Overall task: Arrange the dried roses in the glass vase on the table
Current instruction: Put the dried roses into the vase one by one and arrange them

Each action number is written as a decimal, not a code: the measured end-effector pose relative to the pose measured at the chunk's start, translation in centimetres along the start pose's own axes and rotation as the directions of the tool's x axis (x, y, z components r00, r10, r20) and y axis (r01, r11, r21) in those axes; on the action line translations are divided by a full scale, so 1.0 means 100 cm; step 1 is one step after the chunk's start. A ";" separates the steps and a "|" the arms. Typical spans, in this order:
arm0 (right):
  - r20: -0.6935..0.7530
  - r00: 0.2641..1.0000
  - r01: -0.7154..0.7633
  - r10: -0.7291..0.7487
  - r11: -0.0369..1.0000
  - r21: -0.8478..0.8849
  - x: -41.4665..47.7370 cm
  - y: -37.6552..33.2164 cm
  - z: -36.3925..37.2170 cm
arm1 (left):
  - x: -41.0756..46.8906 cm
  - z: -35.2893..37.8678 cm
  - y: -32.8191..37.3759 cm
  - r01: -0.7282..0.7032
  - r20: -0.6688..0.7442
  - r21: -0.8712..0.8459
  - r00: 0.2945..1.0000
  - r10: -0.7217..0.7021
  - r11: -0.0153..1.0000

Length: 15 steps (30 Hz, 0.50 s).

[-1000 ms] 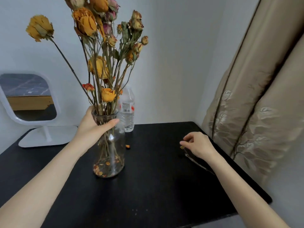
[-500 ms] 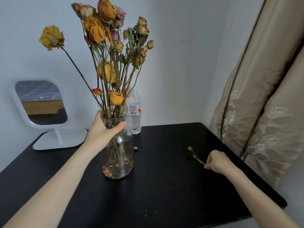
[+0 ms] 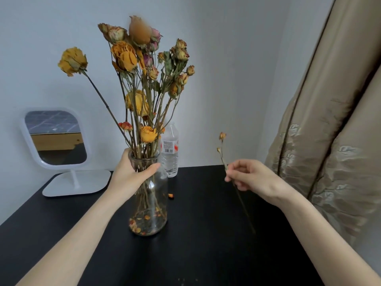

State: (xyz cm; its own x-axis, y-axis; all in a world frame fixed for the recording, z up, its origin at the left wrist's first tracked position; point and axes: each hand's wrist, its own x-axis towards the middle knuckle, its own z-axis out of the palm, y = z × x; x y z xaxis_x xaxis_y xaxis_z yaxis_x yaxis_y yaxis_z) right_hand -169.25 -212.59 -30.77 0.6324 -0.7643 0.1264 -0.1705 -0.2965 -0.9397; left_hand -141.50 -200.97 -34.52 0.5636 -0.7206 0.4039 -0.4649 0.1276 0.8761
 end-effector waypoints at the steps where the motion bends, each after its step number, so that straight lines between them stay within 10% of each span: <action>1: 0.010 0.998 0.067 -0.068 0.993 0.095 0.002 -0.012 0.005 | 0.000 -0.001 0.002 0.005 0.010 -0.006 1.000 -0.005 1.000; 15: -0.298 0.872 0.479 -0.387 0.797 0.368 0.021 -0.091 0.057 | -0.004 -0.001 0.017 0.021 -0.112 0.108 0.994 -0.009 0.994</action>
State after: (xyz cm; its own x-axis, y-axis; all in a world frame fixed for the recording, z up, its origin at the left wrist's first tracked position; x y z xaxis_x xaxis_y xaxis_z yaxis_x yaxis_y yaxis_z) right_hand -162.07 -208.20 -23.74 0.3925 -0.7227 0.5689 0.4456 -0.3917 -0.8050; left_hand -142.46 -200.42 -33.13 0.6405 -0.6407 0.4234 -0.5239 0.0385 0.8509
